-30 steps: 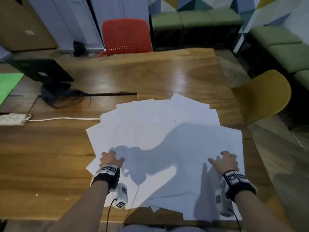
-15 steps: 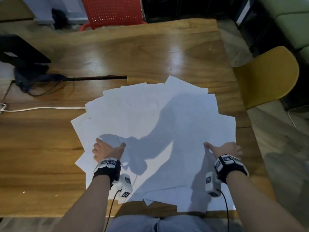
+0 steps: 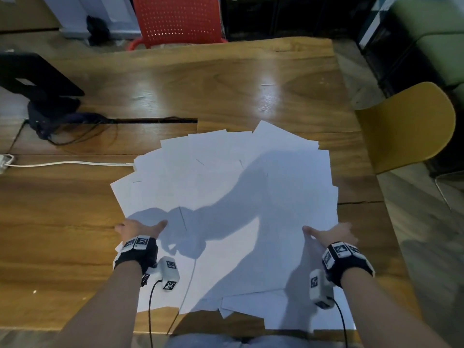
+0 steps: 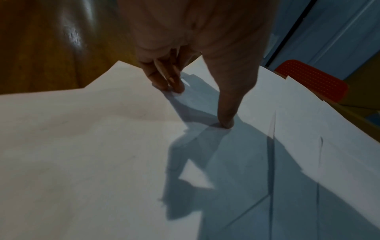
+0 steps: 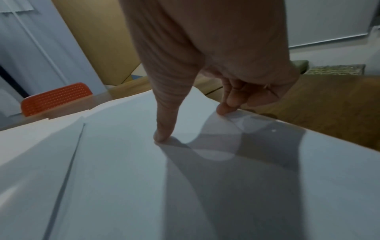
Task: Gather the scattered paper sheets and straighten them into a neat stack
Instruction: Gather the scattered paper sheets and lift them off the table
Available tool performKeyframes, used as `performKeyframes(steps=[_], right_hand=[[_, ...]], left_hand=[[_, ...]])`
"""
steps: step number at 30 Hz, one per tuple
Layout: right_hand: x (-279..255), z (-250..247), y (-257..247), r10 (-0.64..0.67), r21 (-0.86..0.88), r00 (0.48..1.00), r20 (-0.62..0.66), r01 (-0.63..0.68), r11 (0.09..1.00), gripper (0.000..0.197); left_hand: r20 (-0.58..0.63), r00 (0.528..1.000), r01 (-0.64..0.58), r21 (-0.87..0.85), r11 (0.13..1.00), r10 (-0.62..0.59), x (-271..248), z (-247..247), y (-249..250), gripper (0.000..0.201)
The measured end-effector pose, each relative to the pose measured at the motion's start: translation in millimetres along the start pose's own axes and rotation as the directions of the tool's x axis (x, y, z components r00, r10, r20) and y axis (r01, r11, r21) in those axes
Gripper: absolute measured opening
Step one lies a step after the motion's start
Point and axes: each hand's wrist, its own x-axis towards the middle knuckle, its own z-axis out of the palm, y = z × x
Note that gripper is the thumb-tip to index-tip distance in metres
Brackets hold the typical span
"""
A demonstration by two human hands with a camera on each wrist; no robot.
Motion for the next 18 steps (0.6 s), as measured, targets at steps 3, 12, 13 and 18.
performKeyframes(steps=[3, 12, 13, 18], right_hand=[[-8, 4, -5, 0.011, -0.05, 1.0, 0.019, -0.01, 0.999, 0.109], [-25, 16, -16, -0.088, 0.158, 0.996, 0.009, 0.085, 0.984, 0.099], [-26, 14, -19, -0.081, 0.166, 0.997, 0.017, 0.078, 0.983, 0.094], [-21, 11, -17, -0.108, 0.27, 0.984, 0.144, 0.066, 0.961, 0.065]], left_hand=[[0.048, 0.999, 0.01, 0.054, 0.999, -0.013, -30, -32, 11, 0.122], [0.099, 0.993, -0.085, 0.142, 0.986, 0.071, -65, -62, 32, 0.086], [0.066, 0.993, -0.104, 0.122, 0.987, 0.097, -62, -63, 33, 0.085], [0.117, 0.993, -0.042, 0.08, 0.996, 0.033, -57, -59, 39, 0.097]])
